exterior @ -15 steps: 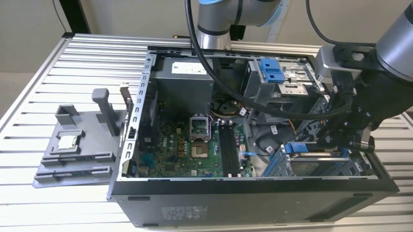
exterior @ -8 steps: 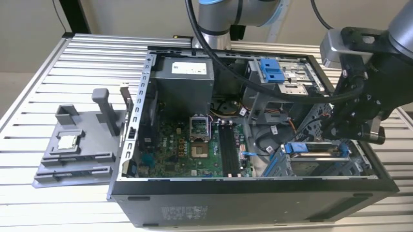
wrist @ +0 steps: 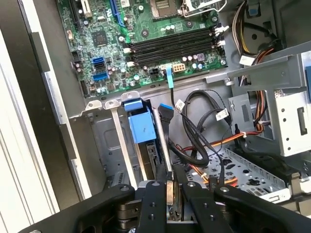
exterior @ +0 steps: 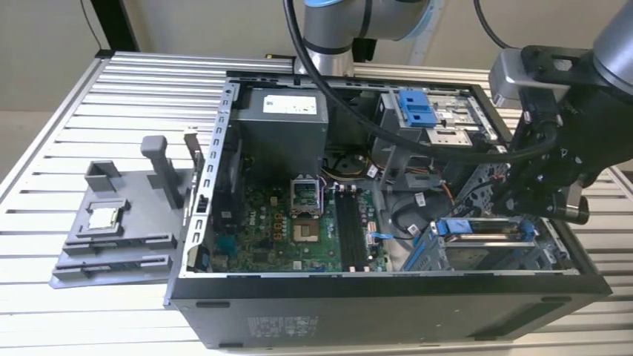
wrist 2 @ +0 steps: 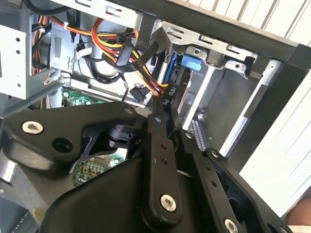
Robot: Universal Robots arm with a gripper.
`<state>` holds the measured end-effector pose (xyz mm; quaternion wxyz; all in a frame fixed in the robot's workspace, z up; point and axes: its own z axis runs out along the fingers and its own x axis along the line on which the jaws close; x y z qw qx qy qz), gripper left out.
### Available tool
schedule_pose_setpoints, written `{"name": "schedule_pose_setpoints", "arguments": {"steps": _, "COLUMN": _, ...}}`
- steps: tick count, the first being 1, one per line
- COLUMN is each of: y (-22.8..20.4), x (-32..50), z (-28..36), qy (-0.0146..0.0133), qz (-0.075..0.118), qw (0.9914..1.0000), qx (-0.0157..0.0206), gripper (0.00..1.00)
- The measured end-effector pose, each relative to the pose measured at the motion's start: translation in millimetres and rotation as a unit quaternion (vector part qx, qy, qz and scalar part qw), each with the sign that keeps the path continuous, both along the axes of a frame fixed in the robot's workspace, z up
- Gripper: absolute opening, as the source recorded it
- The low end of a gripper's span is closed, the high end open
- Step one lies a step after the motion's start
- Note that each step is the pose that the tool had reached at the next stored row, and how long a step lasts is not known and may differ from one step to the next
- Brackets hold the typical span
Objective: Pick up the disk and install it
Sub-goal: 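Insert the first disk wire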
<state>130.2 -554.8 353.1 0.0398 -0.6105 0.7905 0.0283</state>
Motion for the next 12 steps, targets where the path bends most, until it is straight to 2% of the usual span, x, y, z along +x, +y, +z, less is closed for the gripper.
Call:
{"name": "schedule_pose_setpoints", "arguments": {"steps": 3, "y": -0.1, "x": 0.1, "z": -1.3, "qy": -0.0015, "qz": 0.007, "qw": 0.99998, "qx": -0.0012, "gripper": 0.0}}
{"name": "schedule_pose_setpoints", "arguments": {"steps": 8, "y": -0.2, "x": 0.0, "z": -3.7, "qy": -0.0049, "qz": 0.02, "qw": 0.99977, "qx": -0.0073, "gripper": 0.0}}
{"name": "schedule_pose_setpoints", "arguments": {"steps": 11, "y": -0.2, "x": 0.0, "z": -5.5, "qy": -0.0097, "qz": 0.028, "qw": 0.99953, "qx": -0.0082, "gripper": 0.0}}
{"name": "schedule_pose_setpoints", "arguments": {"steps": 12, "y": -0.2, "x": 0.1, "z": -6.5, "qy": -0.01, "qz": 0.031, "qw": 0.99944, "qx": -0.0083, "gripper": 0.0}}
